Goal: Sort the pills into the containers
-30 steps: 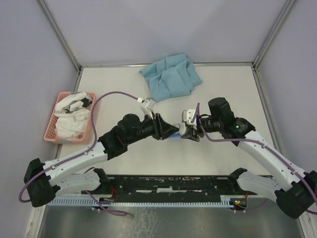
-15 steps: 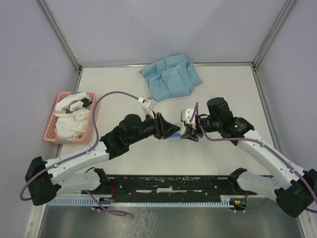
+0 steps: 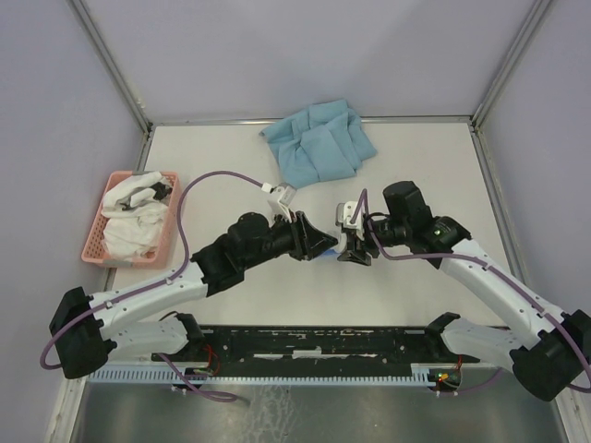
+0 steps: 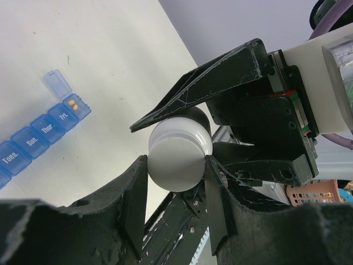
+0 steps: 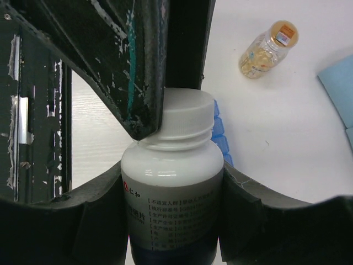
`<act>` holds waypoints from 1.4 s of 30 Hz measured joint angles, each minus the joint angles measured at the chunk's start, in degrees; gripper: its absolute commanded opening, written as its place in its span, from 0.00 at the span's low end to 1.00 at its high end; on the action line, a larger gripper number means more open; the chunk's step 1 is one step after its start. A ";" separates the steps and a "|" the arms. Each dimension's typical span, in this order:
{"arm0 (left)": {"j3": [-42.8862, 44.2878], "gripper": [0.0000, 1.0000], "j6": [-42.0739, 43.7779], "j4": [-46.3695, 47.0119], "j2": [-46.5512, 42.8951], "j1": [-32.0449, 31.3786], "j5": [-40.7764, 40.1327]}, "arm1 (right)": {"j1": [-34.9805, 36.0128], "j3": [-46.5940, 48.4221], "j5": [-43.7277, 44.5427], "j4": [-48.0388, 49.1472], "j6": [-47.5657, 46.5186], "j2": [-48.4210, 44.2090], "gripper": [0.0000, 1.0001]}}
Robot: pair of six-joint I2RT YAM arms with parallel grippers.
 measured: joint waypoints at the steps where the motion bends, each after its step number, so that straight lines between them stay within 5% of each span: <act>1: 0.00 0.23 0.00 -0.15 0.02 -0.09 -0.07 | 0.00 0.09 -0.13 -0.33 0.20 0.17 0.01; 21: -1.36 0.19 6.03 7.30 -3.34 0.07 3.15 | -5.81 -1.75 -20.59 10.43 24.13 0.37 0.01; 32: -2.23 0.16 0.70 11.02 -2.47 0.00 0.48 | -5.66 -1.99 -13.88 11.56 22.38 -2.23 0.01; 42: -2.51 0.16 -4.85 12.13 -0.13 -3.69 -10.40 | -5.18 -1.99 -6.73 9.60 19.63 -2.86 0.01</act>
